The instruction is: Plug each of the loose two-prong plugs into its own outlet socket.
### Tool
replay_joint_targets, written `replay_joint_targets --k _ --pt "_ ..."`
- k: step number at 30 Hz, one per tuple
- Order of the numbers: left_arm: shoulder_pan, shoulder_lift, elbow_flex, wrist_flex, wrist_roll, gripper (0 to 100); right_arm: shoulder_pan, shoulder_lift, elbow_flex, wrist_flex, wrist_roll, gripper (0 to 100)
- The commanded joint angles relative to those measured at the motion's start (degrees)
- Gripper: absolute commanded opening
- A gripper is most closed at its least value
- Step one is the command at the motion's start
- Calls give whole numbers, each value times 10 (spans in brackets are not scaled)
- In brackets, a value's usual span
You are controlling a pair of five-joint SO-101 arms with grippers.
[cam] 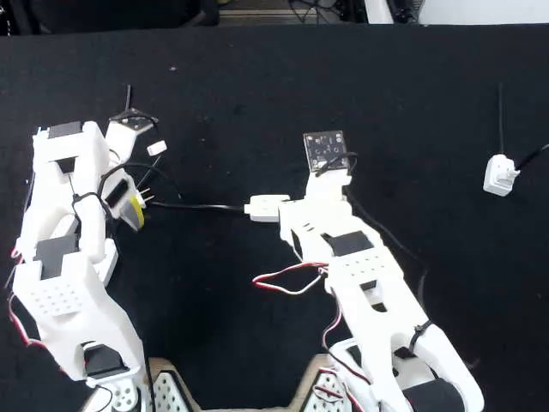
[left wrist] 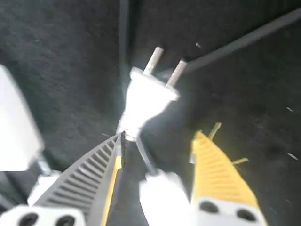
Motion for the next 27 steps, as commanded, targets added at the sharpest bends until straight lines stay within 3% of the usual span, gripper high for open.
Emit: replay_joint_targets --k 1,7,20,25,27 --pt "-23 -8 -18 -55 -7 231 7 -8 -5 3 -2 225" --pt "-28 -8 9 -114 -2 199 7 -8 -5 3 -2 225" --pt "-19 69 -17 -123 25 195 7 -8 -5 3 -2 225" --pt "-21 58 -71 -51 26 21 7 -8 -6 3 -2 225" --pt "-21 49 -98 -17 26 55 7 -8 -6 3 -2 225"
